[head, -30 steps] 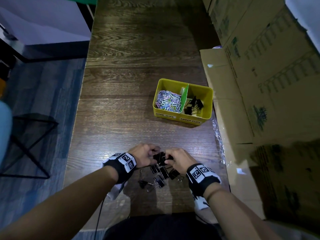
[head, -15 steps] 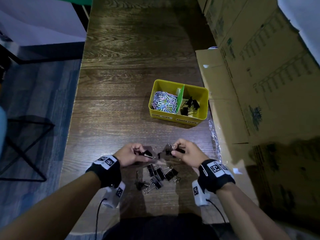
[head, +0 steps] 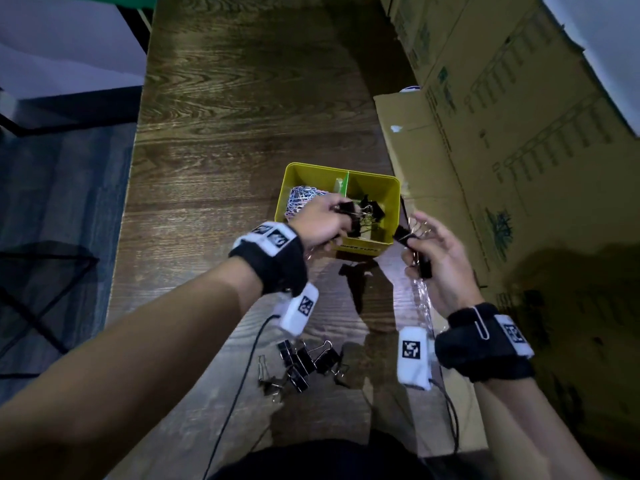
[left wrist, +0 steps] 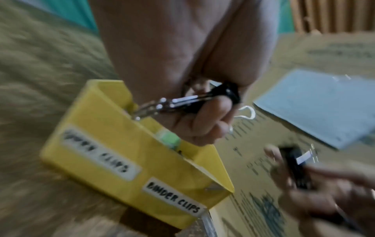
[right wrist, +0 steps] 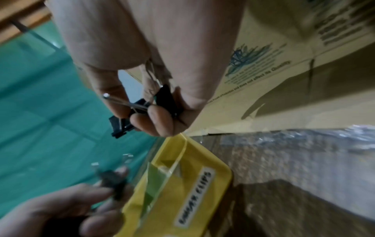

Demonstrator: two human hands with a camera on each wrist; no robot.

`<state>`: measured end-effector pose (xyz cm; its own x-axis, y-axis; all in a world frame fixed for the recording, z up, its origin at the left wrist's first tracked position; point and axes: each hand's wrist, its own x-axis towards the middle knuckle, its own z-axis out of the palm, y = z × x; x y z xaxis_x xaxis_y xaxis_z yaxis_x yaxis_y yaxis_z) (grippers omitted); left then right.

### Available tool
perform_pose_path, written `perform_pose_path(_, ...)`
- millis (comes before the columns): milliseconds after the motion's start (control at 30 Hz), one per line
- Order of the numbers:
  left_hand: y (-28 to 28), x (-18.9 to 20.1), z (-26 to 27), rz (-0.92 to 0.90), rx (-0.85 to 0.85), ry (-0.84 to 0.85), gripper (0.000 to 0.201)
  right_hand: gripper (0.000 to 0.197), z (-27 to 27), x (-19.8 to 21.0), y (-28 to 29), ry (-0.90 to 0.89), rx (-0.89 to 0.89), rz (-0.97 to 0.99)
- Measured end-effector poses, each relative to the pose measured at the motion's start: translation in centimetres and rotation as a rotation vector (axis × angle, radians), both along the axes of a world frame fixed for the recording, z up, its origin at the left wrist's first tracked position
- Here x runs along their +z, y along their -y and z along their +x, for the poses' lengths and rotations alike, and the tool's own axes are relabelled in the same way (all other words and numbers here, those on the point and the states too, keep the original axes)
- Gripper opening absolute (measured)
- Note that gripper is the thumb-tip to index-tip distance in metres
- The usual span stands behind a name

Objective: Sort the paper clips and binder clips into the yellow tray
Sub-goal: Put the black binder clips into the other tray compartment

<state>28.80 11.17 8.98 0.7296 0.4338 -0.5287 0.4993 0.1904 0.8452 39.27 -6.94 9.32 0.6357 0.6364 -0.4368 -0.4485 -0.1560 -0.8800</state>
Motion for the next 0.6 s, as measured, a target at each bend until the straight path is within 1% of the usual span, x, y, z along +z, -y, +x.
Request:
perform_pose_path(100, 1.2, -0.6, 4.5, 0.237, -0.118, -0.078, 0.021, 0.041, 2.3, 1.6, -1.3, 0.079, -0.040, -0.018)
perform_pose_path(167, 1.9, -1.2, 6.2, 0.360, -0.155, -0.131, 0.022, 0.037, 3.7, 2.4, -2.3, 0.105, -0.036, -0.020)
perform_pose_path(267, 2.6, -2.2, 7.3, 0.578, -0.210, -0.211, 0.029, 0.024, 5.1, 3.2, -3.7, 0.161, 0.032, -0.054)
perform_pose_path(333, 2.6, -2.9, 7.3, 0.641, -0.218, -0.232, 0.032, 0.022, 5.7, 3.2, -4.8, 0.218, 0.061, -0.107)
perform_pose_path(433, 2.2, -3.6, 7.0, 0.690, -0.232, -0.259, 0.031, 0.026, 6.4, 2.5, -6.8, 0.367, 0.150, -0.240)
perform_pose_path(533, 2.4, -3.1, 6.2, 0.702, -0.343, -0.280, 0.030, 0.029, 6.4, 1.3, -8.7, 0.509, 0.306, -0.344)
perform_pose_path(600, 2.9, -2.6, 5.2, 0.724, -0.391, -0.238, 0.029, 0.030, 6.0, 0.6, -9.8, 0.583, 0.397, -0.387)
